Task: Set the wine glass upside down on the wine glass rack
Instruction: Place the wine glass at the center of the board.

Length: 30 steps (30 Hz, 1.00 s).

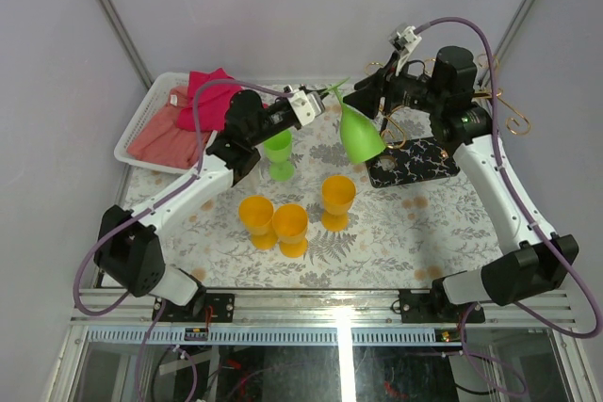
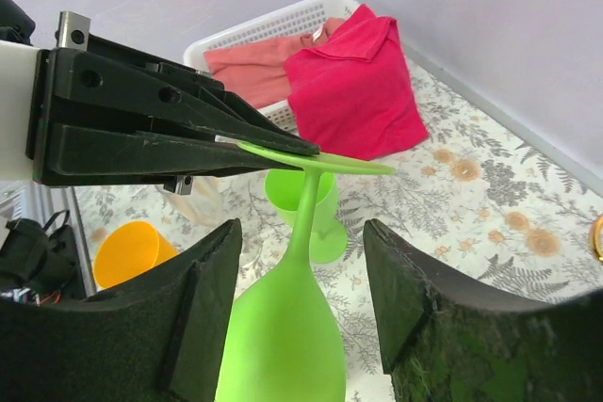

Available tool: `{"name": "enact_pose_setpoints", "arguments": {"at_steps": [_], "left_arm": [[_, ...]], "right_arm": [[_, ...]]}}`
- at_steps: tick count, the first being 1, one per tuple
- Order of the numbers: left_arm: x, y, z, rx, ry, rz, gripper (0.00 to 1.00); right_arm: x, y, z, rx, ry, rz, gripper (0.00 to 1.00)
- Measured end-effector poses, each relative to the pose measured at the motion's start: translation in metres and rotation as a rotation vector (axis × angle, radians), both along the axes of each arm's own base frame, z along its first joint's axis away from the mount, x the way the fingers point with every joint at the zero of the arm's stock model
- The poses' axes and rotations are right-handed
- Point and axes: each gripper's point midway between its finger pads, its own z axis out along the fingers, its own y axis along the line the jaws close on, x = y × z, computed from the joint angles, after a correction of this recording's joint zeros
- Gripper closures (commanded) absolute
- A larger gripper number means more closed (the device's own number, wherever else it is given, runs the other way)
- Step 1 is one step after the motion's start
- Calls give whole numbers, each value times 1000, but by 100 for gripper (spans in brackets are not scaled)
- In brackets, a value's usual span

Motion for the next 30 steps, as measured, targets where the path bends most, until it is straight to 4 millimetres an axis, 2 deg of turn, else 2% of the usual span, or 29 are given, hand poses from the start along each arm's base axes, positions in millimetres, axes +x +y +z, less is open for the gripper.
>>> {"name": "enact_pose_setpoints", "arguments": {"at_steps": [9,17,23,25,28,30], "left_arm": [[23,24,-15,-15,105,68,100],[46,52,-8,-84,195,113,100],[54,64,-10,-108,249,113,100],[56,67,-13,-115,272,107,100],[58,69,-16,-126,315,91,100],[59,69,-16,-132,337,79,100]], "right_arm": [[11,-11,8,-17,-48,-104,35],[17,-29,2,-59,-90,-219,31],[11,-49,15,-73,-199,-322,32],[8,-55,21,-74,-247,-346,38],[6,-58,26,-86,-303,-356,56],[6,-59,25,-102,-332,-352,61]]}}
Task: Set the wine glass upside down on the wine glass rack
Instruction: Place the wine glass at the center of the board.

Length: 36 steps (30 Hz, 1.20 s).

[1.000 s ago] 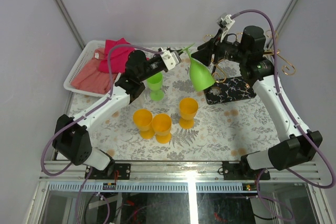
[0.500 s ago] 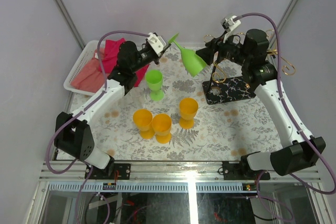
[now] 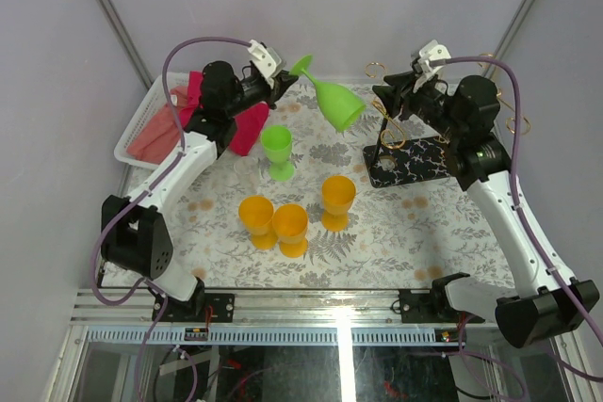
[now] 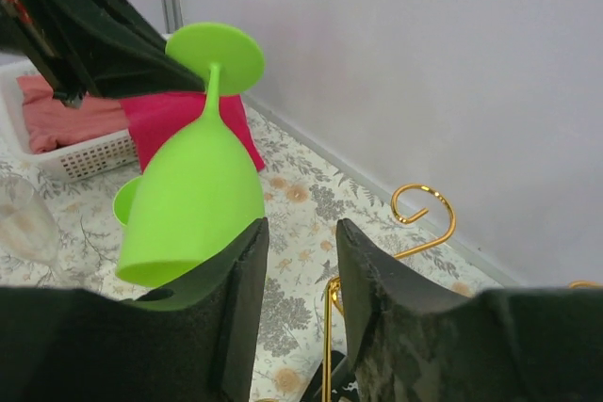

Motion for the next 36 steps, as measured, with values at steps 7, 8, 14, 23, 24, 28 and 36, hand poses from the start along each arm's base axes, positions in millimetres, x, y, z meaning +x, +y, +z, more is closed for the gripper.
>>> {"name": "enact_pose_setpoints", "arguments": {"at_steps": [7,8,14,23,24,28,36], "left_arm": [[-2,2,15,-26,46,-25,100],[-2,3,18,-29,47,-27,100],[-6,2,28,-44,68,-48,100],[-11,0,22,-41,109,-79,100],[-12,-1,21,-42,113,-82,100],[-13,-1,21,-44,119,-91,100],[-15,-2,20,-44,127,-99,97]], "right_arm": [[-2,5,-31,-67,-27,51,57],[-2,6,-32,-75,-30,58,57],[-6,10,-30,-103,-72,101,58],[-9,19,-30,-92,-104,157,58],[-8,20,-29,-89,-109,160,59],[-6,23,-27,-76,-120,176,63],[2,31,-38,-58,-86,203,100]]}}
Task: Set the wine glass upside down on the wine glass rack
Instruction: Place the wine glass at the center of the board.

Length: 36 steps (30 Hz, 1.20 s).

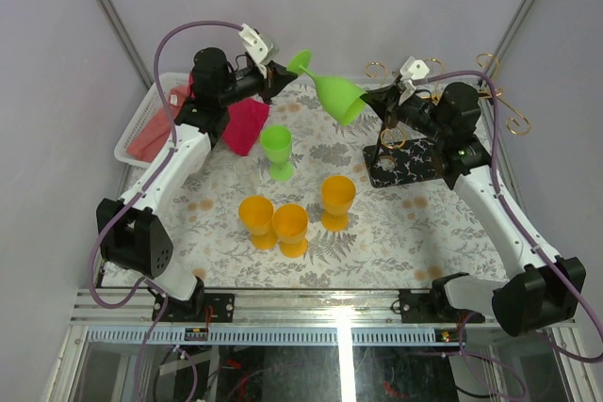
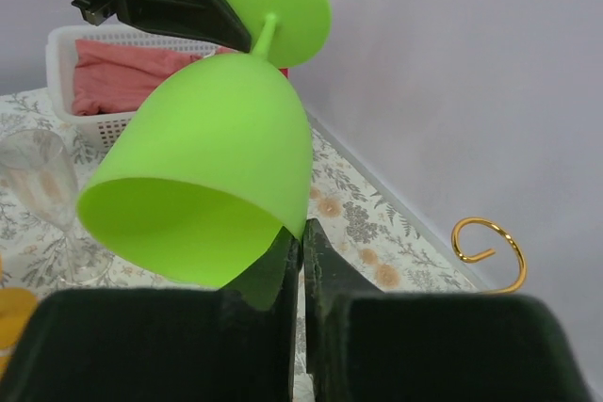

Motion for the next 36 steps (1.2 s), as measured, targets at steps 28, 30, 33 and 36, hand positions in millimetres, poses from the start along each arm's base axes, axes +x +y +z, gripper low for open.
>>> {"name": "enact_pose_setpoints", "arguments": {"at_steps": [28,30,33,36], "left_arm": [[25,80,-2,110,-115,423,0],[26,89,9,105,-152,469,0],[27,96,24,90,-197,509,0],[27,98,31,80,-222,523,0]], "right_arm": [[39,-7,43,-107,382,-136,100],[35,-8,41,-124,431,-146,100],[23,-8,22,-171,545,-159,100],[8,-8,-5,-232,664,-170,100]]}}
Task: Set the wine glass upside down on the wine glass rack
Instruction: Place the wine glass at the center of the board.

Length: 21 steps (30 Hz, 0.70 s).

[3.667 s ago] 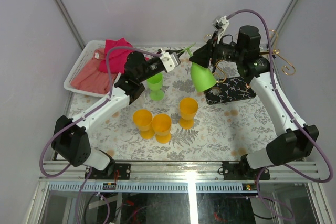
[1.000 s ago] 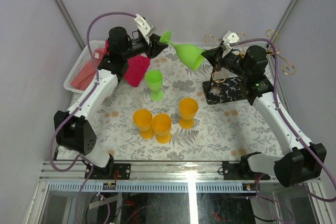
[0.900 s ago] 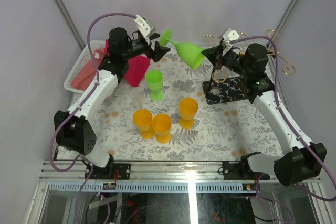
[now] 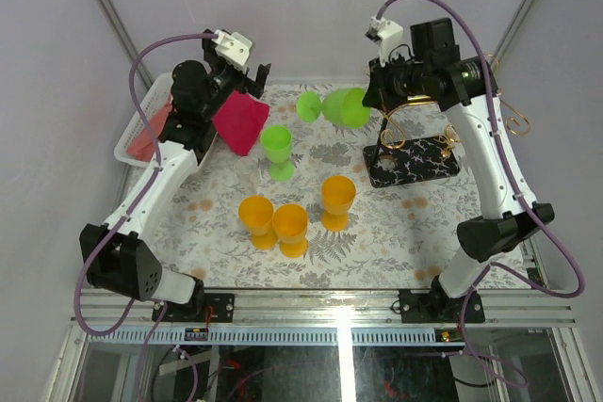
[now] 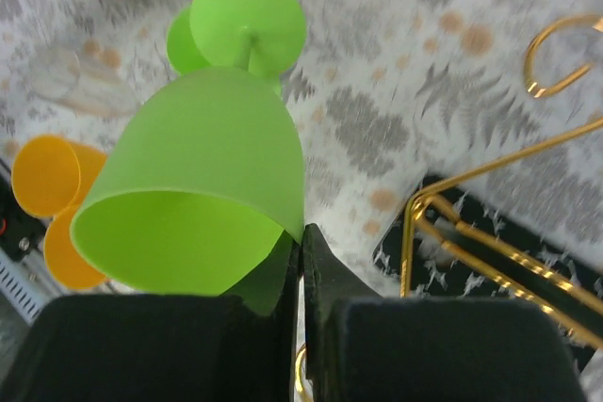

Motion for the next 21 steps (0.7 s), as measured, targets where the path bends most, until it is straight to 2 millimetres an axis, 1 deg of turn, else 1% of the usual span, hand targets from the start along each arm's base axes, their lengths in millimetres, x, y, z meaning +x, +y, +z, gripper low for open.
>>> {"name": "enact_pose_setpoints", "arguments": {"at_steps": [2,5,8,12,15,17,21], "left_arm": [[0,0,2,0,-7,1,0],[0,0,3,-2,-13,0,0],[0,0,3,-3,-13,-2,0],[-2,-1,0,-12,-8,-9,0],[-6,-1,-3,-16,-3,-13,0],[-9,-1,-3,-17,-4,-17,0],[-17,-1,2,-23,-14,-31,0]], "right_arm": [[-12,1,-20,-39,85,-4,100],[-25,1,-37,-77,164,-10,100],[-34,2,-49,-106,213,-23,100],[-40,8,-58,-126,242,-34,100],[-40,13,-68,-140,264,-41,100],[-37,16,-76,-153,281,-51,100],[-20,21,-100,-187,325,-79,100]]}}
